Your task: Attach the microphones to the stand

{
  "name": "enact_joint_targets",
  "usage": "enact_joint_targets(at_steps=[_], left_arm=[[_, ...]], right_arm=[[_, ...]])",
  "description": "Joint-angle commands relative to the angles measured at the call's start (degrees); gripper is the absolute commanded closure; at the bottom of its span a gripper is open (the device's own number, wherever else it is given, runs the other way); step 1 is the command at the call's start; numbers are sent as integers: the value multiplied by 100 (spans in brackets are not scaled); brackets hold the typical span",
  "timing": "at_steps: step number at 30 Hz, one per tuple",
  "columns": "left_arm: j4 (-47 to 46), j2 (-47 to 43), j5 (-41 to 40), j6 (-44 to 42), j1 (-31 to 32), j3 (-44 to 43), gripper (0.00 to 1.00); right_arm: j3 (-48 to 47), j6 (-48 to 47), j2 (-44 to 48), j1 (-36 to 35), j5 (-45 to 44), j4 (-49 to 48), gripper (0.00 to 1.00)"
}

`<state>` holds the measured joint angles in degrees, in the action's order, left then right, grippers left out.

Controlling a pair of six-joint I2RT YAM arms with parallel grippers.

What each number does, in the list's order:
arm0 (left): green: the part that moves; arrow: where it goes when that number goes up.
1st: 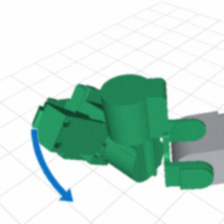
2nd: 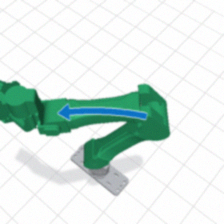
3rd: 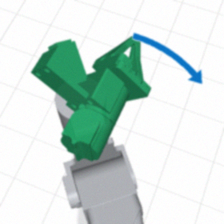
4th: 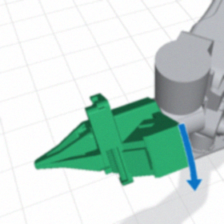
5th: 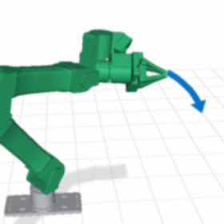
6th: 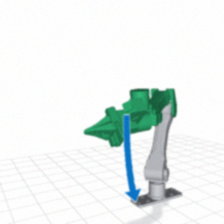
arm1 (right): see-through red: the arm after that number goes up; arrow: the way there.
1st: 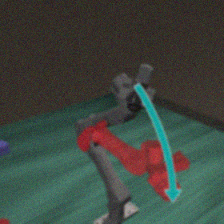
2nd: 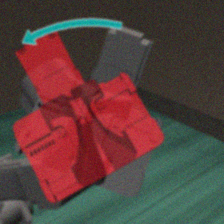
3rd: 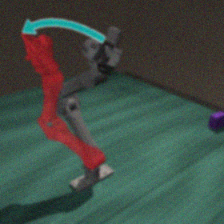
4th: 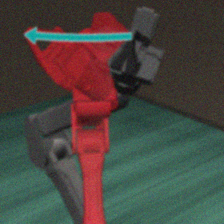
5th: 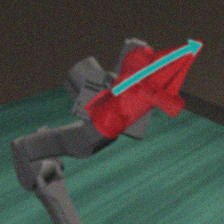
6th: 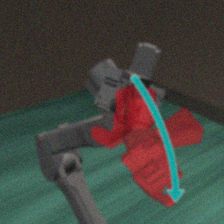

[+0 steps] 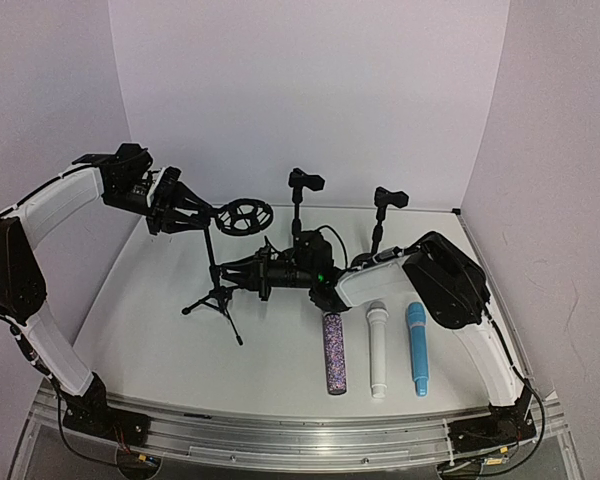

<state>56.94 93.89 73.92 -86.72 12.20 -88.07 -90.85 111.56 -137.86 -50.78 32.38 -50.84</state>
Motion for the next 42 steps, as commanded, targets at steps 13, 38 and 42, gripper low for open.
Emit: enact_joint_targets(at_steps=[13, 38, 42], left_arm=[[11, -112, 14, -159, 62, 101, 100], [20, -52, -81, 102, 58, 309, 99], [20, -77, -97, 102, 60, 390, 79]], right_arm=[[10, 1405, 92, 256, 0, 480, 39], [-508, -6327, 2386, 350, -2967, 10718, 26], [-632, -6501, 2154, 216, -3340, 11035, 23]])
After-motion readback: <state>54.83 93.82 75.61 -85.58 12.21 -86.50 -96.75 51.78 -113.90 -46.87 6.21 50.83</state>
